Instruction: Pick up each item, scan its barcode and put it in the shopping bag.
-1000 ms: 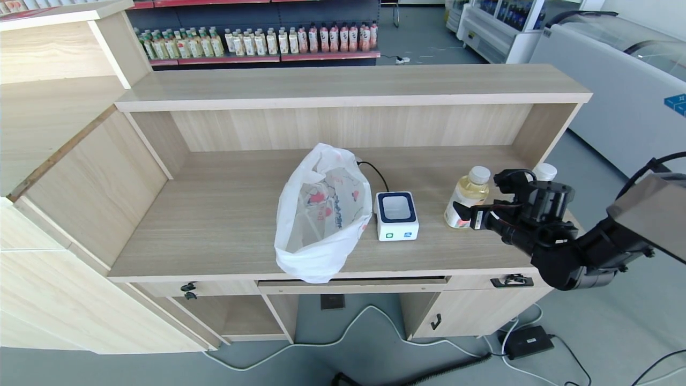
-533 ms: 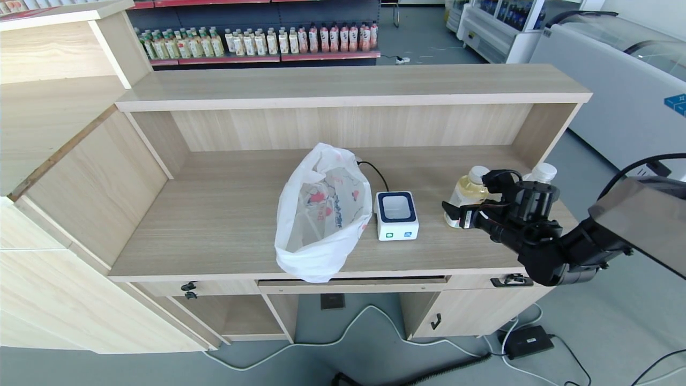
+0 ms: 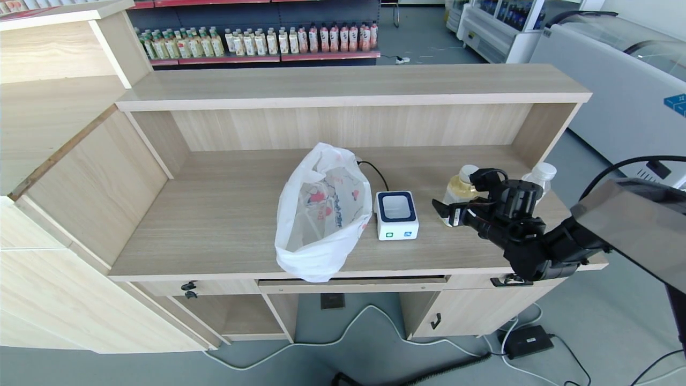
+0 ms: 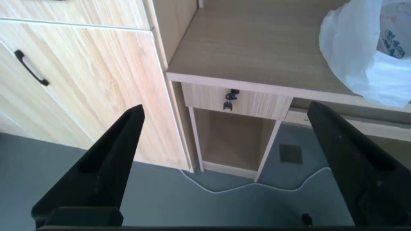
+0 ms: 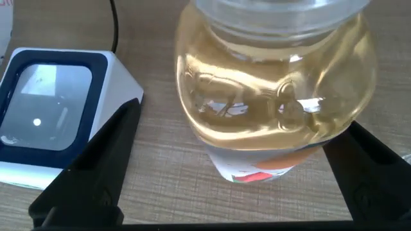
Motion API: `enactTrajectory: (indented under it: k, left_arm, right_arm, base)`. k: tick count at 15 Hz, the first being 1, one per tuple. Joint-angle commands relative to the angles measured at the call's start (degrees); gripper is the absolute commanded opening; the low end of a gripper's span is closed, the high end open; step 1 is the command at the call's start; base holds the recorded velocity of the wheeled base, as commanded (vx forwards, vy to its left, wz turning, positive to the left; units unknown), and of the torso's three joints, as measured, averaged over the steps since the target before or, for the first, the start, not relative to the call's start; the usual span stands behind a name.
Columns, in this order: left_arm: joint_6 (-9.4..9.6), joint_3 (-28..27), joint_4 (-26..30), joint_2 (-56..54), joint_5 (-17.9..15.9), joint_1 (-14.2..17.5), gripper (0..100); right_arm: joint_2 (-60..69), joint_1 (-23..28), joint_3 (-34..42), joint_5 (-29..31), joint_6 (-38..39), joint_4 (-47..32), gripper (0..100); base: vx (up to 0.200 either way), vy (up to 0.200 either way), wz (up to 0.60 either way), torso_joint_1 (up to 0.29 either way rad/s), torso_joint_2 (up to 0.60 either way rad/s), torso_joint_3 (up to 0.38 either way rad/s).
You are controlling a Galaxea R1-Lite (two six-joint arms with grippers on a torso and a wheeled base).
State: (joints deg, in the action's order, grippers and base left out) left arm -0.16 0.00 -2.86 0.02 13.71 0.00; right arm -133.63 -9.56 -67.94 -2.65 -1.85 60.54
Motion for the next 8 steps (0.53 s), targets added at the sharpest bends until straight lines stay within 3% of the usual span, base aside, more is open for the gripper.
enactTrajectory:
  k: [1,8]
  left_arm:
    - [-0.02,0.0,0.0,0.0,0.0,0.0,100]
    - [-0.02,0.0,0.0,0.0,0.1,-0.1,100]
  right_arm:
    - [-1.5,-0.7,-3.0,0.1,-0.1,-1.1,100]
    - [-3.2,-0.9,-6.1,-0.3,-2.0,-1.3,100]
  base:
    - [0.000,0.000,0.00,0.000,0.00,0.000]
    - [0.000,0.000,0.00,0.000,0.00,0.000]
